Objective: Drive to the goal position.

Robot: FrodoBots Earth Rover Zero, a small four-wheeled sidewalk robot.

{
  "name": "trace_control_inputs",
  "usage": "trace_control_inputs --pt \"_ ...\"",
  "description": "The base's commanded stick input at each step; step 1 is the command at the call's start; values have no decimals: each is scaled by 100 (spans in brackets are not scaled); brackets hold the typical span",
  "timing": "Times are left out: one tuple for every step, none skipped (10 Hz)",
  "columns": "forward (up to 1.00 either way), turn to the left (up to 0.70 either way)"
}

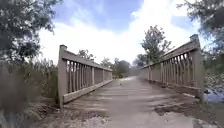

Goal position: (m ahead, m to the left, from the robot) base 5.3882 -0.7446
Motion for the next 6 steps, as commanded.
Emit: trace_control_inputs --pt "45 0" --pt "45 0" --pt "45 0" --pt "45 0" --pt "45 0" --pt "45 0"
